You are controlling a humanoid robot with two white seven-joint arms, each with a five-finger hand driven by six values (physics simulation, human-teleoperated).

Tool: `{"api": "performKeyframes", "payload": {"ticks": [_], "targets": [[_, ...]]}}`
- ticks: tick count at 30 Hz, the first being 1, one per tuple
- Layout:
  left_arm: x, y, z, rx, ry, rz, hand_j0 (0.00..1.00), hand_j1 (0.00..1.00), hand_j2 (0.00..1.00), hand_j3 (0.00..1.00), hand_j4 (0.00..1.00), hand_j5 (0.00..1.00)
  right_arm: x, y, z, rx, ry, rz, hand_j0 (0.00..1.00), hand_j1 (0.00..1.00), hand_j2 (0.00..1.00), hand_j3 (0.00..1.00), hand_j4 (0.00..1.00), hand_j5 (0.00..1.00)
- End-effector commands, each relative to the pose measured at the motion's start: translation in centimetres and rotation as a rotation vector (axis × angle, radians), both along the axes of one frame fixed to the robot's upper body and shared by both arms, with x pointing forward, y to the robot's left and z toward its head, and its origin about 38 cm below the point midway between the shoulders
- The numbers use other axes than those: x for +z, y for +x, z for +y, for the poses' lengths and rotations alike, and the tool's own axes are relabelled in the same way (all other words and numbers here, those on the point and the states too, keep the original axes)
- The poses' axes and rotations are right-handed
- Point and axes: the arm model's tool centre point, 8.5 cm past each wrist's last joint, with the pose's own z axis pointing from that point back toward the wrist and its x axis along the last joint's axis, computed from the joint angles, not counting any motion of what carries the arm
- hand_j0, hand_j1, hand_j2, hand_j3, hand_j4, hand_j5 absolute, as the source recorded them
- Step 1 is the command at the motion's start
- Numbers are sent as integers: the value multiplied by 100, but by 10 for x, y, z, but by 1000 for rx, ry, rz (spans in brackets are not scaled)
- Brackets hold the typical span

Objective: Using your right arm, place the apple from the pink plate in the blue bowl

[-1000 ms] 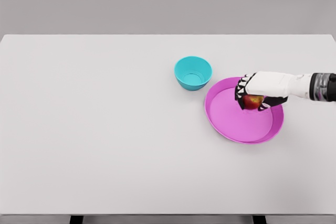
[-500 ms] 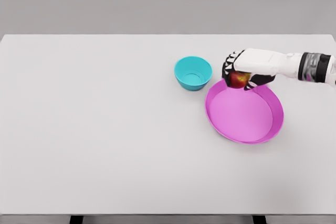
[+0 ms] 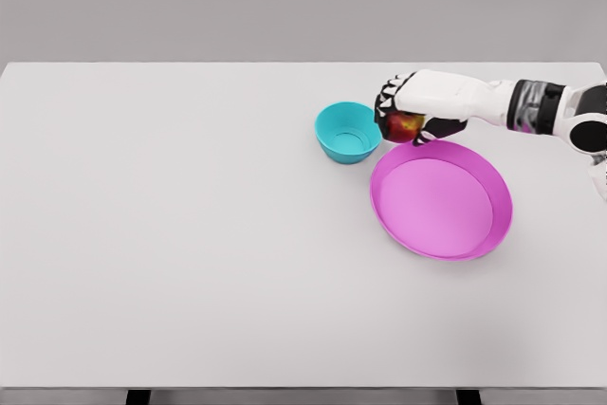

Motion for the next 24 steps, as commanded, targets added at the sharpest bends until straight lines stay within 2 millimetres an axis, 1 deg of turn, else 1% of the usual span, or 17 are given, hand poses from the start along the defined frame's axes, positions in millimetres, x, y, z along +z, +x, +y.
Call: {"api": "performKeyframes", "payload": {"ticks": [1, 4, 6, 13, 17, 18, 21, 24], "targets": [[0, 0, 0, 0, 1, -1, 100, 100, 100, 100, 100, 100, 1, 2, 7, 5, 9, -6, 36, 36, 36, 36, 36, 36], [0, 0, 0, 0, 0, 1, 100, 100, 100, 100, 100, 100, 5, 5, 16, 15, 13, -20, 36, 36, 36, 36, 36, 36], [0, 0, 0, 0, 1, -1, 100, 100, 100, 100, 100, 100, 4, 12, 16, 0, 21, -11, 36, 36, 36, 36, 36, 36], [0, 0, 0, 0, 0, -1, 100, 100, 100, 100, 100, 100, 0, 28, 31, -17, 22, 0, 37, 37, 37, 37, 37, 37], [0, 1, 0, 0, 0, -2, 100, 100, 100, 100, 100, 100, 1, 31, 39, -9, 19, -7, 37, 37, 37, 37, 37, 37], [0, 0, 0, 0, 0, -1, 100, 100, 100, 100, 100, 100, -4, 33, 40, -18, 17, 4, 37, 37, 37, 37, 37, 37], [0, 1, 0, 0, 0, -2, 100, 100, 100, 100, 100, 100, -5, 37, 42, -24, 7, 6, 37, 37, 37, 37, 37, 37], [0, 0, 0, 0, 0, -1, 100, 100, 100, 100, 100, 100, -11, 37, 53, -10, 12, 19, 37, 37, 37, 37, 37, 37]]}}
